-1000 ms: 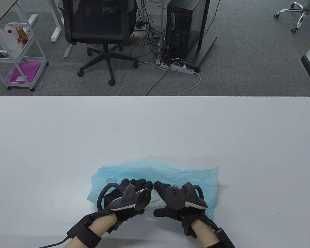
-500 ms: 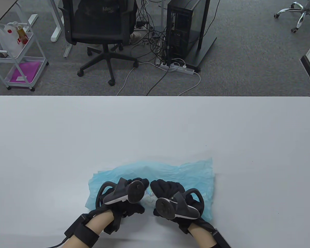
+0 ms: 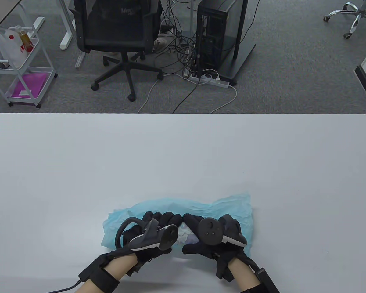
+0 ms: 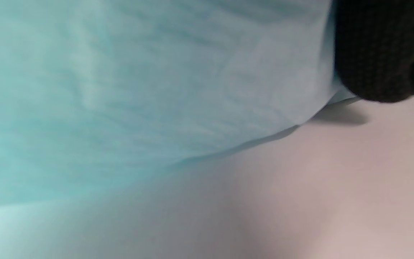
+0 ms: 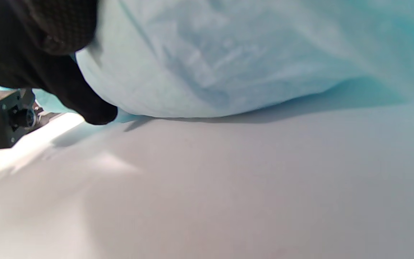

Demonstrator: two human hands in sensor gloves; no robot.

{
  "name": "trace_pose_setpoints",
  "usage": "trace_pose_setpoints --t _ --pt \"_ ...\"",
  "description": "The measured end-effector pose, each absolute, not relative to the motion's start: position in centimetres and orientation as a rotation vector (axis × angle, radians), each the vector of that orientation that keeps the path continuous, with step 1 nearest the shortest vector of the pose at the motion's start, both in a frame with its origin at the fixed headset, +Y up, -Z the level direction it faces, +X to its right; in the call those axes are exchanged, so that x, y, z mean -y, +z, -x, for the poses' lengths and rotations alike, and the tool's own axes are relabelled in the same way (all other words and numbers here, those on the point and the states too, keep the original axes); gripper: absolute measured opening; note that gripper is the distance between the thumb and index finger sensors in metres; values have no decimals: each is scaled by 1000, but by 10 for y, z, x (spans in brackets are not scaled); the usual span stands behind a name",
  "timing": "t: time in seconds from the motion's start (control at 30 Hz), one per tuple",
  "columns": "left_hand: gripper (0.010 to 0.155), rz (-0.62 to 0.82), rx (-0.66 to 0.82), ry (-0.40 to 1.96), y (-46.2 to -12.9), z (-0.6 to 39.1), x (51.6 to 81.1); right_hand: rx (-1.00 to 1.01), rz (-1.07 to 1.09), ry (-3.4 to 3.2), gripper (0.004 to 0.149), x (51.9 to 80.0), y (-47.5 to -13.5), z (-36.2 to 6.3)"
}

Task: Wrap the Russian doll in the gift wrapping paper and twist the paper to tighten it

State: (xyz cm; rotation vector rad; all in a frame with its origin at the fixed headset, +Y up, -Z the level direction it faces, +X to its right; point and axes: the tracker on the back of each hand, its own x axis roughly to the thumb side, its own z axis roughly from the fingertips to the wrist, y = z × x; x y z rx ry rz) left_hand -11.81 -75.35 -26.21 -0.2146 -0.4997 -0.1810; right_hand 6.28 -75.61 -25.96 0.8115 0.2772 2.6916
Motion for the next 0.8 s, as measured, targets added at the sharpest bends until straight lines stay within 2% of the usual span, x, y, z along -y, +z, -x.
trace_pose_setpoints --t 0.13,0.23,0.37,0.5,0.7,0.8 --pt "102 309 487 -72 -269 124 757 -72 -932 2884 86 741 -246 -51" --pt "102 371 488 -17 -273 127 759 2 -1030 3028 93 736 -238 -39" --pt "102 377 497 -24 -273 128 759 -48 -1059 3181 105 747 -238 -33" --pt "103 345 504 -35 -271 127 758 -55 -985 3102 105 750 -241 -38" --pt "101 206 525 -148 -261 122 749 -148 -922 3038 105 750 -250 -43" --pt "103 210 535 -164 -259 118 750 -203 -920 2994 105 750 -252 -46"
